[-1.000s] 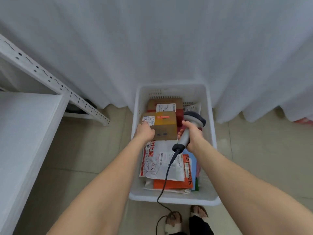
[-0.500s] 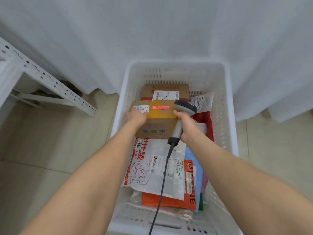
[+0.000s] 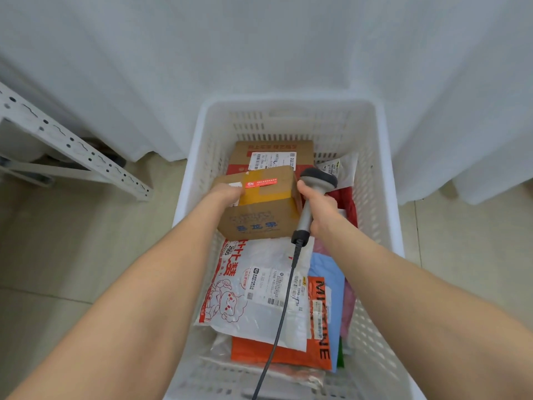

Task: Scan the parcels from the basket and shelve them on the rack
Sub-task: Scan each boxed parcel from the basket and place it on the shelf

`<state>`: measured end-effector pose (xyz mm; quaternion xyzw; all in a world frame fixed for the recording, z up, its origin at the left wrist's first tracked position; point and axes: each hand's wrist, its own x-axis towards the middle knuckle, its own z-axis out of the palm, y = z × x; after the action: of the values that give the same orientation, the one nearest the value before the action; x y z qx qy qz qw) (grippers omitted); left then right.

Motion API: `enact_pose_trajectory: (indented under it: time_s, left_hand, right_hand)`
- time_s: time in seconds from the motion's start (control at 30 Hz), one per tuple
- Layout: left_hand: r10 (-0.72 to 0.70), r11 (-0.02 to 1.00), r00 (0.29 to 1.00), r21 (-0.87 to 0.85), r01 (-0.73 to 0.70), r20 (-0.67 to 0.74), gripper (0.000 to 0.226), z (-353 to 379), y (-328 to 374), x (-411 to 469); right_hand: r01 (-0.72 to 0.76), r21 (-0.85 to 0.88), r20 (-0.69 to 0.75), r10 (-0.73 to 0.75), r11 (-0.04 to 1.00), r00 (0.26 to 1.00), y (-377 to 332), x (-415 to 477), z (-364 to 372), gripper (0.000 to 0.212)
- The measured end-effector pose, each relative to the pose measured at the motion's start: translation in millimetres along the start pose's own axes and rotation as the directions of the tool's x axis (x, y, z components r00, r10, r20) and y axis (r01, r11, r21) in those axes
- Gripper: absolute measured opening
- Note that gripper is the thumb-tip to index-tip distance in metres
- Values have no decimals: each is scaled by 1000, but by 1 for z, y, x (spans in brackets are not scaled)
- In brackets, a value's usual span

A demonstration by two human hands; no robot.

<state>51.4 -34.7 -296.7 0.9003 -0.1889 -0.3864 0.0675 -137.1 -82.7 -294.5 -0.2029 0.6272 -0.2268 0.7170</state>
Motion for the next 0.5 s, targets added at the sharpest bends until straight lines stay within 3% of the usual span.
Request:
enact_pose_trajectory:
  time_s: [0.1, 0.2, 0.3, 0.37, 0.5]
  left_hand:
    - [38, 969, 993, 246, -8, -114, 76, 4, -3, 3]
    - [91, 965, 985, 257, -51, -145, 70, 1, -3, 4]
    - [96, 992, 987, 89, -85, -128, 56, -2, 0, 7]
    - [64, 994, 988, -80, -75, -143, 45, 0, 0, 7]
    - [3, 940, 999, -342, -18, -44, 33, 7, -5, -7]
  right_hand:
    - [44, -70, -22, -46, 997, 999, 6, 5, 12, 74]
    - [49, -243, -83, -71, 969, 994, 13, 11, 22, 64]
    - [40, -301, -168, -95, 953, 981, 17, 21, 11, 52]
    - [14, -295, -202, -77, 955, 976, 19, 26, -2, 58]
    - [15, -212, -189, -56, 977, 980, 19, 16, -14, 61]
